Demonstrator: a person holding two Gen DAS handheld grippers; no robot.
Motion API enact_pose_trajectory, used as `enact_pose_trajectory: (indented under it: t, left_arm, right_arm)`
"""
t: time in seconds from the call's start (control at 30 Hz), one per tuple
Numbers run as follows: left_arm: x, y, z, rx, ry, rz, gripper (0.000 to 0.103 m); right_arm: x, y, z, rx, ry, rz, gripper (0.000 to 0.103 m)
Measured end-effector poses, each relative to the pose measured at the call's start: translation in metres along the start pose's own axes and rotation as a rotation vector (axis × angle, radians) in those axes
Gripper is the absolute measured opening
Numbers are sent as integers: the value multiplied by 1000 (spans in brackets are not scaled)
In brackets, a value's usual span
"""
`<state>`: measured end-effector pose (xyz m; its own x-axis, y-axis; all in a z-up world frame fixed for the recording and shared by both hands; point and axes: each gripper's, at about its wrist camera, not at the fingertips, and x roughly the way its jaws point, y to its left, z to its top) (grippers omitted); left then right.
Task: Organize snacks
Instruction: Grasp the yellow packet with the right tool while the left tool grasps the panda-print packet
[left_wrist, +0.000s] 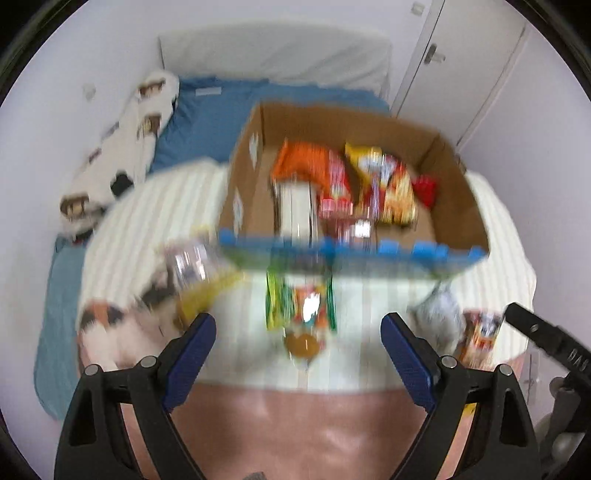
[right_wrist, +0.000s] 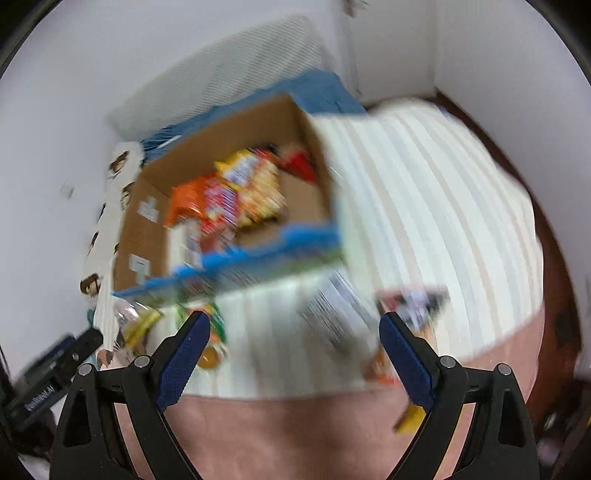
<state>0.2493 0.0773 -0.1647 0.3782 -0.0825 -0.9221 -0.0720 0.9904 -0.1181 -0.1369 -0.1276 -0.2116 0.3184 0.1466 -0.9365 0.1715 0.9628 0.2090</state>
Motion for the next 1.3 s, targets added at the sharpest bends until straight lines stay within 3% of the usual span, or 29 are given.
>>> enact_pose_trajectory:
  t: [0.13,0.37,0.57,0.63,0.7,0.8,1.1,1.3]
  left_arm:
    - [31,-4,-33,-8,90,-1,91]
    - [72,-16,-70,-12,205,-18,91]
    - [89,-24,-87,23,244,10,92]
    - [93,-22,-92,21,256,16,91]
    - [97,-17,-97,2,276,17,91]
    - [101,-8,-103,-25,290,18,91]
    - [101,-8,-90,-65,295,-26,91]
    - [92,-88,-64,82,261,-126,91]
  right_arm:
    - [20,-63,-31,155,68,-40,95]
    - [58,-134,-71,306,163,-96,95]
    - [87,-144,-91,258,212,-155,95]
    - [94,-144,-98,234,218,-190,86]
    - [93,-143,-104,213,205,-230,63]
    - [86,-139,-117,197,185,-218,58]
    - [80,-121,-151,194,223,-132,53]
    - [61,-147,-142,271,179,-119,53]
